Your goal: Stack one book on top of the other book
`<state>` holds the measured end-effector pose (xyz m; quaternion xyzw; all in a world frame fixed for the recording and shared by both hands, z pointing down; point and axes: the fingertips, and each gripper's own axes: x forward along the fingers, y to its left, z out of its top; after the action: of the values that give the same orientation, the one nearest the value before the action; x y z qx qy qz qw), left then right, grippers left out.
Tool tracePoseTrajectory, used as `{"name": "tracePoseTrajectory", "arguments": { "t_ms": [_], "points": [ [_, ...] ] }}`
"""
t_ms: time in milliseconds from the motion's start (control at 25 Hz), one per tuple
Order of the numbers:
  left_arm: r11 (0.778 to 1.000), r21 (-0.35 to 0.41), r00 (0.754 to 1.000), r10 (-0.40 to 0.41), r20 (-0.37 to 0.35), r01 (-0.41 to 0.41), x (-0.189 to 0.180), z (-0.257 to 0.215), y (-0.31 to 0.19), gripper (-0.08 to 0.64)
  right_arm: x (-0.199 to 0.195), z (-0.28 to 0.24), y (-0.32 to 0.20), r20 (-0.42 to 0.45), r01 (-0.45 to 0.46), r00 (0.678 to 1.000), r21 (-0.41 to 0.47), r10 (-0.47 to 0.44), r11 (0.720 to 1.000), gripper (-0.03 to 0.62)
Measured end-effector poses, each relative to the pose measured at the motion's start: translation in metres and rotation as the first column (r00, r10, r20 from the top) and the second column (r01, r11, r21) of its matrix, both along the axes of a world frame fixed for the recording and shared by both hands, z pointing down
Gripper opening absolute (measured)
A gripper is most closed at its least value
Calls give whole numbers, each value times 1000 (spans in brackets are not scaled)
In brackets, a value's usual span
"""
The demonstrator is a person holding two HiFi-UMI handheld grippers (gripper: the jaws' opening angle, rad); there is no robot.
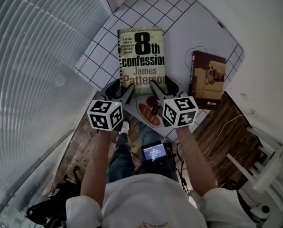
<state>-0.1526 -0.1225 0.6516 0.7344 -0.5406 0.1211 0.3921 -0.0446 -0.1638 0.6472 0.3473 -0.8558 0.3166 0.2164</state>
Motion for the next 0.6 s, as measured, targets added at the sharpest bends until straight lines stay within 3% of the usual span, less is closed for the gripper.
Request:
{"name": "tracePoseTrajectory", "arguments": {
  "t_ms": [280, 600],
  "points": [
    [999, 22, 999, -22, -26, 23, 1, -16, 4, 239, 3, -16, 4, 30, -23, 999, 19, 23, 1000, 225],
    [998, 60, 1000, 5, 18, -6, 5, -44, 8, 239, 7, -43, 10, 42, -23, 999, 57, 21, 998, 224]
  ]
}}
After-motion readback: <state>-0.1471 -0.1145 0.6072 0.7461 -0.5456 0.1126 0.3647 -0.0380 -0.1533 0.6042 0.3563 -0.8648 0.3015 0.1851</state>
